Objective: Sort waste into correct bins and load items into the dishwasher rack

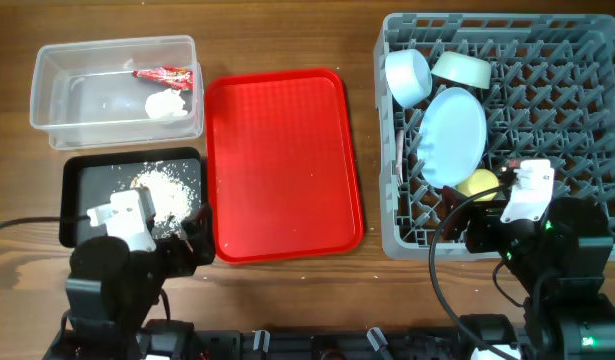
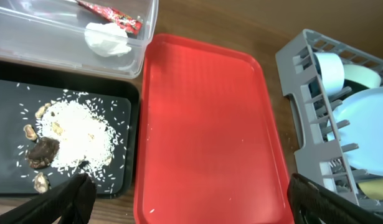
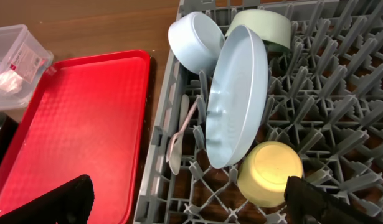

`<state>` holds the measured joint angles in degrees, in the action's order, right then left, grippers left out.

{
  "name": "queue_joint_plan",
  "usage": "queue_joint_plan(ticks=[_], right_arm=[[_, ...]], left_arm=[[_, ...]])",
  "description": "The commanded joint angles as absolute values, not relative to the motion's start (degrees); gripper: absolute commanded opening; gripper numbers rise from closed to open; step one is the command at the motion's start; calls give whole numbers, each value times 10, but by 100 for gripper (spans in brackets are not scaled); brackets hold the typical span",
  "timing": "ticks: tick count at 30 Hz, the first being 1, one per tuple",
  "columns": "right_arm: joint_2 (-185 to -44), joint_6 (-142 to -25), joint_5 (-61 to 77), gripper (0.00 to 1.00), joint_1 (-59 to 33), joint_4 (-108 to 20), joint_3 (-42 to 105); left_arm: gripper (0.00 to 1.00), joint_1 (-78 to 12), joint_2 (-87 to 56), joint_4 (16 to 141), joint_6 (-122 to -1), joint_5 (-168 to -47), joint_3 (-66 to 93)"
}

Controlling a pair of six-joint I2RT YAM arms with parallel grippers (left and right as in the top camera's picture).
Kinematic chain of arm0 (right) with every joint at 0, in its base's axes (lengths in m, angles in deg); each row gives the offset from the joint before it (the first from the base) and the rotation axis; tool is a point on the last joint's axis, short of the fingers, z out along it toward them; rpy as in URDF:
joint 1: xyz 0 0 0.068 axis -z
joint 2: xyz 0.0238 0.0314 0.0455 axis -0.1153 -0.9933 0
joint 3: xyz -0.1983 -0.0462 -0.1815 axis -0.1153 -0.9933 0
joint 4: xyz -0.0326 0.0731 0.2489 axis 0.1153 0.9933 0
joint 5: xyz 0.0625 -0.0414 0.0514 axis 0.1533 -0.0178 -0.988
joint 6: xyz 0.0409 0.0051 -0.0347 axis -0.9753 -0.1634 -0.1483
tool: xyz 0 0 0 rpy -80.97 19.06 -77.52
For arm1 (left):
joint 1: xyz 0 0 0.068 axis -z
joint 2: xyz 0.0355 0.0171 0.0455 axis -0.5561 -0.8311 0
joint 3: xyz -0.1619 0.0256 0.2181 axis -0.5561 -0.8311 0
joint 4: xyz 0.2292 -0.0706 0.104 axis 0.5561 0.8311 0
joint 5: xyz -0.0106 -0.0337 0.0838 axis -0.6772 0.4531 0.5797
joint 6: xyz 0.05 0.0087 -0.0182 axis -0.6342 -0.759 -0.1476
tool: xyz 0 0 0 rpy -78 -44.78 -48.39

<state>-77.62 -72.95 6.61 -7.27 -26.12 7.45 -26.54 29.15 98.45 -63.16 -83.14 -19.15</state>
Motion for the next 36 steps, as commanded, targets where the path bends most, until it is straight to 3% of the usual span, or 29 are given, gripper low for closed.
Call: queue_joint_plan(ticks=[1, 11, 21, 26, 31, 36], right_arm=[[-783, -729, 76, 100, -71, -261, 69], [-751, -693, 121, 100, -71, -273, 66], [-454, -693, 121, 100, -105, -699, -282], [-436, -697, 121, 100, -105, -876, -412], [-437, -698, 129, 100, -105, -766, -418], [-448, -698, 129, 100, -105, -767, -418]], left_arm=[[100, -263, 293, 993, -629, -836, -198], [100, -263, 293, 993, -629, -836, -198], [100, -263, 293, 993, -629, -836, -198], [100, -263, 293, 993, -629, -836, -198], [100, -263, 293, 993, -629, -836, -198], [100, -263, 293, 993, -629, -836, -198]])
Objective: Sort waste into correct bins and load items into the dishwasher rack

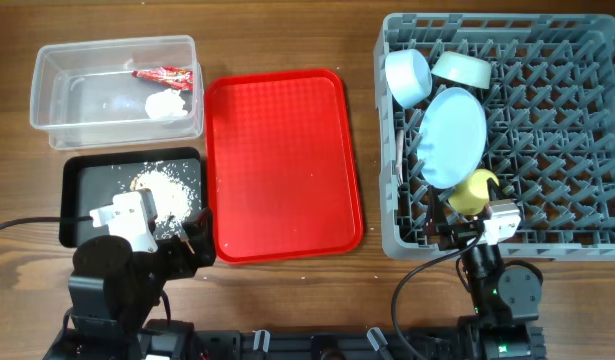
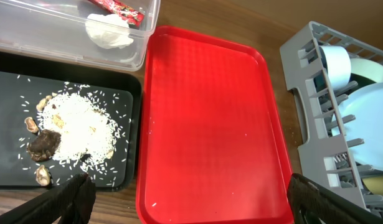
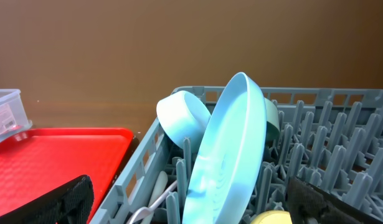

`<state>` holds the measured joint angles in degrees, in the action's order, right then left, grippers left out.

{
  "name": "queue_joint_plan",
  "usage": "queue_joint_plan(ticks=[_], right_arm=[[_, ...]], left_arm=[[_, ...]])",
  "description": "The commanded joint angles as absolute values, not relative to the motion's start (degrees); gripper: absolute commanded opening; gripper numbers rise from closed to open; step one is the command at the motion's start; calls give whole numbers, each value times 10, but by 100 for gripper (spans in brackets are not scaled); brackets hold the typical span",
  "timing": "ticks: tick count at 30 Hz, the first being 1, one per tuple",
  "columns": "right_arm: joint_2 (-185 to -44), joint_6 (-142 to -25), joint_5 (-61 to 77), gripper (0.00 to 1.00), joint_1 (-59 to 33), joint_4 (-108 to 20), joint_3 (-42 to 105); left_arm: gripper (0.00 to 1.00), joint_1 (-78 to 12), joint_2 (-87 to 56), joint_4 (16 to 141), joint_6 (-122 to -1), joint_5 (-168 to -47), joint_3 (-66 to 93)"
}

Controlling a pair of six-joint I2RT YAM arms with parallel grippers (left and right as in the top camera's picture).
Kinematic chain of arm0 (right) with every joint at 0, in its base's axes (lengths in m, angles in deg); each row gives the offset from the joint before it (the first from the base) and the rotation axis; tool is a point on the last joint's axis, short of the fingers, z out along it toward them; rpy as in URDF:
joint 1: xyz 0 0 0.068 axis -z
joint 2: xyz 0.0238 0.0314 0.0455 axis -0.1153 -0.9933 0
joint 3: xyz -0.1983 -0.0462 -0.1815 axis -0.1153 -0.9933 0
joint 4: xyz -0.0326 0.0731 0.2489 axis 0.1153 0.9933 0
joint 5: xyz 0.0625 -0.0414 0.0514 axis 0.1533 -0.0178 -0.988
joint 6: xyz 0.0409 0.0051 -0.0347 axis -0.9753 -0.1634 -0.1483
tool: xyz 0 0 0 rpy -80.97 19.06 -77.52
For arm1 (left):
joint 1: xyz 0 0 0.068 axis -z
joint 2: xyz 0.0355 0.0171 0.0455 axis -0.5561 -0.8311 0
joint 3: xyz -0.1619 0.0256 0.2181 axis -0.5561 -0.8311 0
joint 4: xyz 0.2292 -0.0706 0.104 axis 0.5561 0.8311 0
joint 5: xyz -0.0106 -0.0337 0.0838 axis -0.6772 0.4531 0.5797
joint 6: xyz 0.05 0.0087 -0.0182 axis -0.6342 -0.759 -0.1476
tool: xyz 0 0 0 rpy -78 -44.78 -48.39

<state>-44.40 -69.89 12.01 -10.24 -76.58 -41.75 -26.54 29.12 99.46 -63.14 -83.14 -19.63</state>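
The grey dishwasher rack point(image 1: 547, 215) holds a pale blue plate point(image 1: 454, 135) on edge, a blue cup point(image 1: 407, 76), a pale green bowl point(image 1: 461, 68), a yellow cup point(image 1: 472, 190) and a spoon point(image 3: 155, 193). The red tray point(image 1: 282, 165) is bare. A black tray point(image 1: 82, 180) carries rice and food scraps point(image 2: 73, 130). The clear bin point(image 1: 57, 95) holds a red wrapper point(image 1: 164, 74) and a white tissue point(image 1: 165, 104). My left gripper point(image 2: 185, 202) is open over the red tray's near edge. At the rack's near-left corner, my right gripper point(image 3: 191, 202) is open and low, with nothing between its fingers.
The wooden table point(image 1: 287, 40) runs behind the tray and bins. Rack tines point(image 3: 328, 124) stand upright across the right side of the rack. The black tray and clear bin sit close together at the left.
My right arm has drawn back toward the table's near edge and dropped lower, its camera now level with the rack. My left gripper has shifted slightly. The dishes have not moved.
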Motion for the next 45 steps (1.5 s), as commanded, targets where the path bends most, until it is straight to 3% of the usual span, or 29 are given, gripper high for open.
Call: queue_joint_plan(ticks=[1, 11, 15, 18, 25, 29, 34, 45], right_arm=[[-448, -698, 129, 100, -105, -767, -418], [-448, -698, 129, 100, -105, -767, -418], [-448, -698, 129, 100, -105, -767, -418], [-448, -698, 129, 100, -105, -767, -418], [-448, -698, 129, 100, -105, -767, -418], [-448, -698, 129, 100, -105, -767, -418], [-448, -698, 129, 100, -105, -767, -418], [-448, -698, 129, 100, -105, -767, -418]], left_arm=[[100, -263, 293, 993, -629, -836, -198], [100, -263, 293, 993, -629, -836, -198], [100, -299, 355, 986, -644, -804, -233], [100, -341, 434, 858, -643, -806, -351], [100, -343, 556, 540, -640, -815, -578], [100, -343, 555, 394, -662, -798, -647], [100, -343, 555, 483, -683, -817, -660], [100, -343, 553, 483, -683, -817, -660]])
